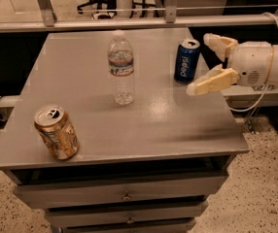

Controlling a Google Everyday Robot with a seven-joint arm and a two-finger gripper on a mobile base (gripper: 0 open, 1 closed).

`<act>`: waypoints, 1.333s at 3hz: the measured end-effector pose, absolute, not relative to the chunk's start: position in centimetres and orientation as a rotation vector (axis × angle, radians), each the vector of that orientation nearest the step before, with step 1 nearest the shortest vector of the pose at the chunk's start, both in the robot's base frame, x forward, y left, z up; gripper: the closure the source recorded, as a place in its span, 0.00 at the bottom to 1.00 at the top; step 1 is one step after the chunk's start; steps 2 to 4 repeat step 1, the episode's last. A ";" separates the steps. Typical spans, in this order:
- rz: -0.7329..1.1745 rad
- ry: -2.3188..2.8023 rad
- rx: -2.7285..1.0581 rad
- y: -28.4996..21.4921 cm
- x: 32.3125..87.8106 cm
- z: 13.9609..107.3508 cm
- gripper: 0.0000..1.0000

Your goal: Place water bottle upright

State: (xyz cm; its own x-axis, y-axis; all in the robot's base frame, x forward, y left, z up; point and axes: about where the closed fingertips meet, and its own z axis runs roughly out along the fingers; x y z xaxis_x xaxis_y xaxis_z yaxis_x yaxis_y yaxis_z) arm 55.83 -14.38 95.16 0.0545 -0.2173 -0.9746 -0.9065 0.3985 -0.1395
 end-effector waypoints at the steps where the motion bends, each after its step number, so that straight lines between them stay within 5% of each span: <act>1: 0.733 1.442 -1.079 -13.4 55.6 95.1 0.00; 4: 0.733 1.442 -1.079 -13.4 55.6 95.1 0.00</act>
Offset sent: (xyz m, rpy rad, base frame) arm 0.0000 0.0000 0.0000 0.0000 0.0000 0.0000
